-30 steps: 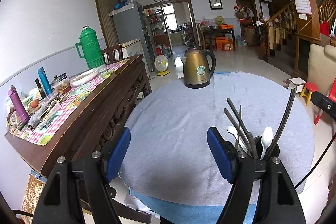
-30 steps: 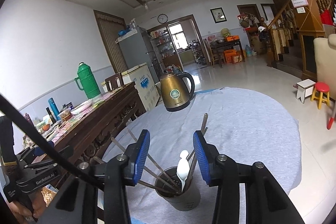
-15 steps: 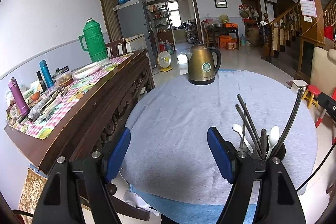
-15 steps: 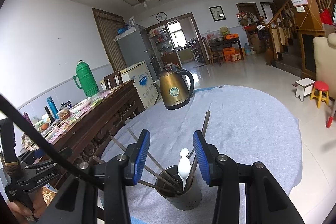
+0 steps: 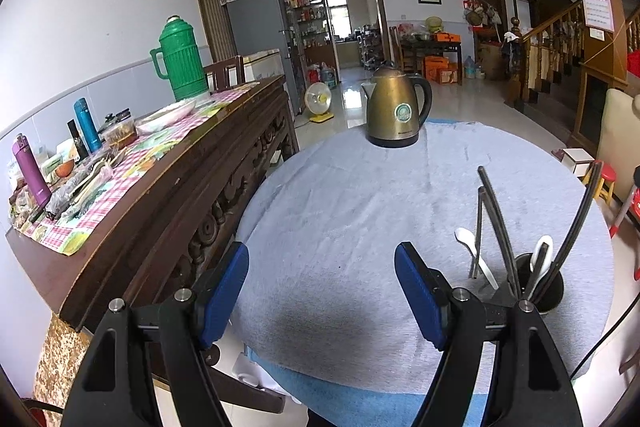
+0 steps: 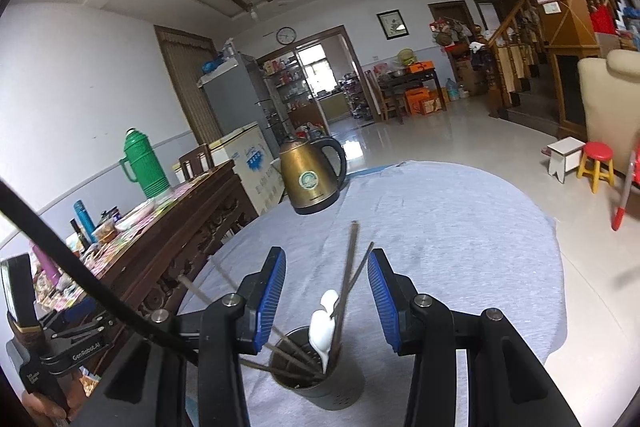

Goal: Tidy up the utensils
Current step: 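Move left tool toward the white spoon while right tool moves toward the last chopstick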

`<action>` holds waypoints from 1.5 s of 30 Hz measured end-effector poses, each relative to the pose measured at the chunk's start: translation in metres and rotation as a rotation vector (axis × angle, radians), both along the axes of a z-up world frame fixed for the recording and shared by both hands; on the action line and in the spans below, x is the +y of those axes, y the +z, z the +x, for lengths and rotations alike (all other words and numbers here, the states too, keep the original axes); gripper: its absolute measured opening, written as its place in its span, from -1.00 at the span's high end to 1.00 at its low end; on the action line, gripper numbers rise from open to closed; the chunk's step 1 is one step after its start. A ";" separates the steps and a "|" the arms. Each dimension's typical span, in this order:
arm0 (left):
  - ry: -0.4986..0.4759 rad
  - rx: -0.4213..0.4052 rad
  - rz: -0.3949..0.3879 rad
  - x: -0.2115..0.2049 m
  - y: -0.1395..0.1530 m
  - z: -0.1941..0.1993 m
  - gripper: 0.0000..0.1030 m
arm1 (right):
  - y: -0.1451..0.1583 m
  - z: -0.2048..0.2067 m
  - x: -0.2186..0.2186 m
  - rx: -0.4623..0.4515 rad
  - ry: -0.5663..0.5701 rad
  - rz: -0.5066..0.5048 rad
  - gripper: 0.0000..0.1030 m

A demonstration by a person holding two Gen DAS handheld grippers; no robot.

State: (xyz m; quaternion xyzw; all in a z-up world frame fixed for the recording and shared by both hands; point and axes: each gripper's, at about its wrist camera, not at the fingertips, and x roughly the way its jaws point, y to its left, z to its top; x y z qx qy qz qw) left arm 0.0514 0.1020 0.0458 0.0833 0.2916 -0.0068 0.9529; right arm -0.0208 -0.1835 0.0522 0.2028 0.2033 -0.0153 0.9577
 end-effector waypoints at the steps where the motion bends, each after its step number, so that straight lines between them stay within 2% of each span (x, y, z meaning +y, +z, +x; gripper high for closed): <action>1: 0.001 0.004 0.000 0.001 -0.002 0.003 -0.48 | -0.001 0.001 -0.003 0.003 -0.009 0.003 0.11; 7: 0.015 0.045 -0.002 0.003 -0.015 0.020 -0.48 | -0.009 0.008 -0.025 0.029 -0.059 0.026 0.11; 15: 0.051 0.159 -0.057 0.021 -0.046 0.066 -0.48 | -0.031 0.032 -0.067 0.109 -0.110 0.087 0.11; 22: 0.060 0.281 -0.109 0.027 -0.079 0.117 -0.48 | -0.070 0.094 -0.114 0.247 -0.072 0.167 0.11; 28: 0.018 0.356 -0.116 0.003 -0.101 0.145 -0.48 | -0.115 0.158 -0.134 0.385 -0.002 0.198 0.11; 37: -0.029 0.431 -0.065 -0.030 -0.137 0.167 -0.48 | -0.152 0.248 -0.101 0.500 0.171 0.163 0.11; 41: -0.017 0.447 -0.060 -0.027 -0.146 0.173 -0.48 | -0.163 0.294 -0.081 0.553 0.222 0.129 0.28; 45: -0.001 0.456 -0.059 -0.020 -0.149 0.180 -0.48 | -0.179 0.336 -0.061 0.667 0.248 0.089 0.44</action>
